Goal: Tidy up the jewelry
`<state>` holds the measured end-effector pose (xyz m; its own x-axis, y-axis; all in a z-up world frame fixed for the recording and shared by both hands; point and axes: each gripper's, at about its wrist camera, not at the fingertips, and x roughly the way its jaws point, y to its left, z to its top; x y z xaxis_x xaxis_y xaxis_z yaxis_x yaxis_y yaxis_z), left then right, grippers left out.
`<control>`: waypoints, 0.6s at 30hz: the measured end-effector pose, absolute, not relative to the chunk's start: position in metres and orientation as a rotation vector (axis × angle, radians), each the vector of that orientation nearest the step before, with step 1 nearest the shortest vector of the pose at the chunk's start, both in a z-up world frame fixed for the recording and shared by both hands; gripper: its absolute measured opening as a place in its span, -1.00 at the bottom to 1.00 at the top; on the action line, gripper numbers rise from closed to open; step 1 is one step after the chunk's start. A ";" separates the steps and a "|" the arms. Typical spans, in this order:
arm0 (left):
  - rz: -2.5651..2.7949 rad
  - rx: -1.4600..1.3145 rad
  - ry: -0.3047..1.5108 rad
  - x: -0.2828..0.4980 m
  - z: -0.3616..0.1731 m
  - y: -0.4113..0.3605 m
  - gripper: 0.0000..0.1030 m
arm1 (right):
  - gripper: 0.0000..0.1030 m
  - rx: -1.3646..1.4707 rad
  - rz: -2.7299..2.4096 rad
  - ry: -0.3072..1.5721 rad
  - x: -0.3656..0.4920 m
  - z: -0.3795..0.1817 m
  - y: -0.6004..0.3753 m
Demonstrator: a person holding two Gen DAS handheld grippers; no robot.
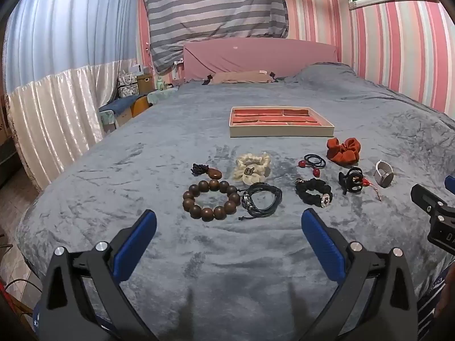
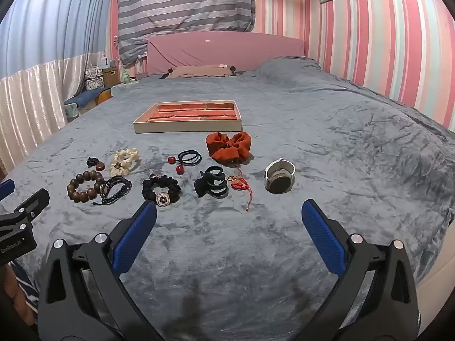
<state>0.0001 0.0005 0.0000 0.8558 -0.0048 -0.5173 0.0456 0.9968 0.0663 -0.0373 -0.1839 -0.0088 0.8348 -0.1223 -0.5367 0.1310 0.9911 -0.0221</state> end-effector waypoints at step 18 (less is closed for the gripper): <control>-0.044 0.061 0.564 0.004 -0.004 0.003 0.93 | 0.92 0.015 -0.134 0.575 -0.036 -0.011 -0.185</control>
<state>0.0044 0.0028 -0.0041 0.8444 -0.0249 -0.5351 0.0582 0.9973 0.0454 -0.0359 -0.1855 -0.0114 0.8307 -0.1223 -0.5430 0.1308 0.9911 -0.0232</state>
